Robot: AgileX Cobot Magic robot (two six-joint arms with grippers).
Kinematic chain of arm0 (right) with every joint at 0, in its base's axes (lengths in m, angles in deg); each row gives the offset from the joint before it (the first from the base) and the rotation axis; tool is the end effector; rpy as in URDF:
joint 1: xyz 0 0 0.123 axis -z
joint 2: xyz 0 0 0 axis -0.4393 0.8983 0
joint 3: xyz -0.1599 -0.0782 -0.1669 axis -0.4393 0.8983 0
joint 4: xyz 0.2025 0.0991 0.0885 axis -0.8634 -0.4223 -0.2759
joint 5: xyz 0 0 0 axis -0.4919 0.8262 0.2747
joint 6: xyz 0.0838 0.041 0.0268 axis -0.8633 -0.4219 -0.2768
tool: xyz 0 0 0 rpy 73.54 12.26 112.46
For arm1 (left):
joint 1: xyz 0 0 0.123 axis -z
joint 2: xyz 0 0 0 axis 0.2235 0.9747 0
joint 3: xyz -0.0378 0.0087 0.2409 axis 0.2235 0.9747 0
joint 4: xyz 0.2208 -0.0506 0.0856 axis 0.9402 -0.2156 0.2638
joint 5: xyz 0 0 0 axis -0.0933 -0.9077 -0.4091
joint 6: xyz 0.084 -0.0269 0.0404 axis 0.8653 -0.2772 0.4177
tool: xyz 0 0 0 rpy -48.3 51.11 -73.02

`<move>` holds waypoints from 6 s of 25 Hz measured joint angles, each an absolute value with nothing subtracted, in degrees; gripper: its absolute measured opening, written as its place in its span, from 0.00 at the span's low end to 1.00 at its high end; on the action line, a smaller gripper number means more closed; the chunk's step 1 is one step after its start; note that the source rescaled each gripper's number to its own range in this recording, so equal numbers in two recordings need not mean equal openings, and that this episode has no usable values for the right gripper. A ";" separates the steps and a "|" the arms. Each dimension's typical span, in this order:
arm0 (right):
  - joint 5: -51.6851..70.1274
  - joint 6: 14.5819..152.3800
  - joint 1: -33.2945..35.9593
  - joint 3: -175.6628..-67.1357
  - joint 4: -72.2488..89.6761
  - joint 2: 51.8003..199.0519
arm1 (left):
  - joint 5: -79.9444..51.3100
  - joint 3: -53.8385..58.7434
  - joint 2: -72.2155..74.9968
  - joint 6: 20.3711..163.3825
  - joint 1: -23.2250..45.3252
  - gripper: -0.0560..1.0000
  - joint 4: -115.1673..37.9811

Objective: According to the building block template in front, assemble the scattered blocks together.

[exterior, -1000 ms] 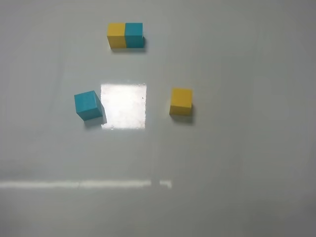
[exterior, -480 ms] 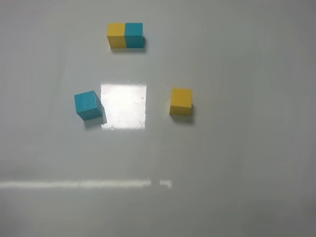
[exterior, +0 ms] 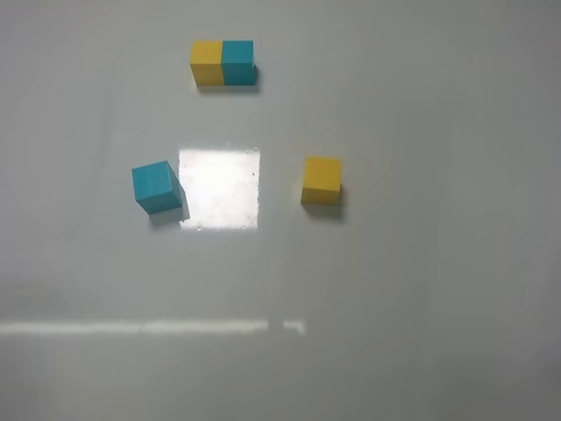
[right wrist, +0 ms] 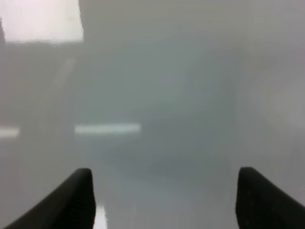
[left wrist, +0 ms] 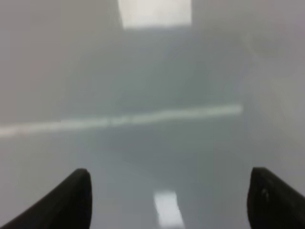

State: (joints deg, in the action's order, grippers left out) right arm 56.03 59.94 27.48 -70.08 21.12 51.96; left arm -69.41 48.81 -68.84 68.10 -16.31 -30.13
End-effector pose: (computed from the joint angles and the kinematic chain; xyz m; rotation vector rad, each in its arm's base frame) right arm 0.0354 -0.0071 0.2786 0.0358 1.9507 -0.1013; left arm 0.0338 -0.0053 0.2930 0.1228 1.9772 0.0510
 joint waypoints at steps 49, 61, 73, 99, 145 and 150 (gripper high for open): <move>56.03 59.94 27.48 -70.08 21.12 51.96 | -74.80 -29.59 28.71 99.37 42.64 0.78 -4.68; 56.03 59.94 27.48 -70.08 21.12 51.96 | -75.13 -36.56 36.79 99.31 43.59 0.78 -6.44; 56.03 59.94 27.48 -70.08 21.12 51.96 | -73.97 -36.56 39.52 99.46 43.64 0.78 -5.47; 56.03 59.94 27.48 -70.08 21.12 51.96 | -72.66 -36.63 41.51 99.50 43.06 0.78 -4.51; 56.03 59.94 27.48 -70.08 21.12 51.96 | -80.47 -21.02 9.47 85.46 45.08 0.09 7.49; 56.03 59.94 27.48 -70.08 21.12 51.96 | -80.53 -8.17 -1.64 81.10 39.22 0.09 5.03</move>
